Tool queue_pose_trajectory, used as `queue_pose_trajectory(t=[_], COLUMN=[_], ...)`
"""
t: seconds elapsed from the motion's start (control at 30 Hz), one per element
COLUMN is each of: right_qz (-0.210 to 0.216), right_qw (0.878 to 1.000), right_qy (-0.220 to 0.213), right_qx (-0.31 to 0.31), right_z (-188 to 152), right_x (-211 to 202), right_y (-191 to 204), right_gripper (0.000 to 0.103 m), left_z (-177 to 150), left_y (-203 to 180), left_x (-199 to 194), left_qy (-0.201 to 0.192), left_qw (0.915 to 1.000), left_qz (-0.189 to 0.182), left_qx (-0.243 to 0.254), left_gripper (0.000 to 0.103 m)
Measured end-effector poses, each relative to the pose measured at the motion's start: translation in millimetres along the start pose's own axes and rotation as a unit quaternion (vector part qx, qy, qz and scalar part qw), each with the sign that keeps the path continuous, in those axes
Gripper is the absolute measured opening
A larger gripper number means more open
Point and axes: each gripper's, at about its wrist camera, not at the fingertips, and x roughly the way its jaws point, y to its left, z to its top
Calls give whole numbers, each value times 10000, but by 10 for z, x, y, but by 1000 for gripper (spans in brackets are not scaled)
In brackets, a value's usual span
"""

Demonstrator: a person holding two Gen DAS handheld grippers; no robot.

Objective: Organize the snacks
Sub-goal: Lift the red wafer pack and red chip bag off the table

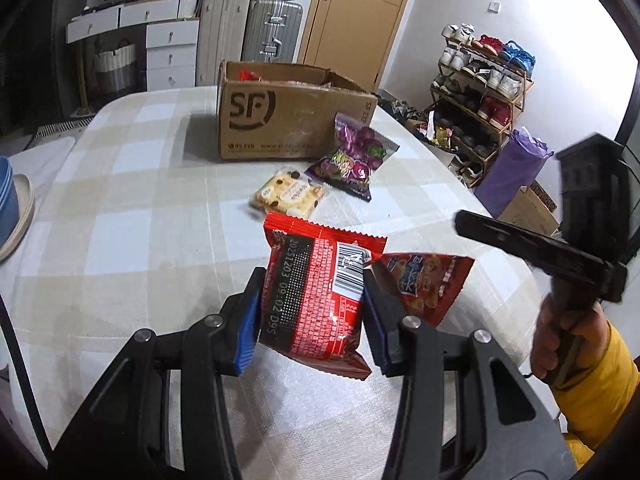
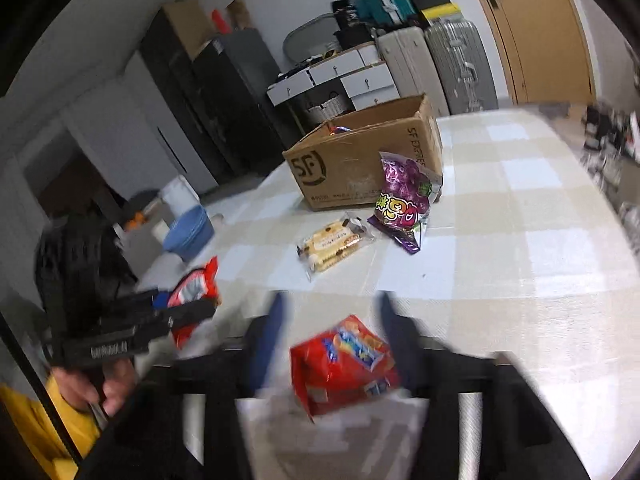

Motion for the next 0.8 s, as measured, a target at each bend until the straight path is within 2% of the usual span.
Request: queue_pose_trajectory(t=[0.07,0.17,0.23,0.3,0.37,0.43,0.5,0.57,0.8], right_qz=[-21,-418,-372,-419,-551,-439,-496,-522,-195], right_qw=[9995,9966,9958,9938,9920,9929,9916,9909,9969], right_qy=[-140,93,484,765,951,1036,1074,1048,749], right_qx=[-299,-706,-680,-686,-615,-385,-523,-660,-158], right_z=[-87,-189,-236,-252,-241,-234,-239,-256,-254], right_x=[-53,90,280,443,564,625,640,624,479], right_y=[107,218,204,182,130,50,75,104,-14], right_gripper=[96,95,85,64,56,55,49,47,42], left_z=[-19,-33,-35,-36,-46,-52,-59,-71,-82], left_y=[32,58,70,83,94,119,130,149,159], left_x=[24,68,91,106,106,128,142,154,164], left_qy=[34,60,92,119,116,145,168,184,195], left_qw=[10000,9999,9998,9998,9998,9997,9996,9995,9994], left_qz=[-12,-40,-45,-70,-49,-62,-62,-59,-58], left_qx=[-62,-125,-146,-167,-167,-207,-235,-265,-293], left_gripper=[42,42,42,42,42,42,42,42,42])
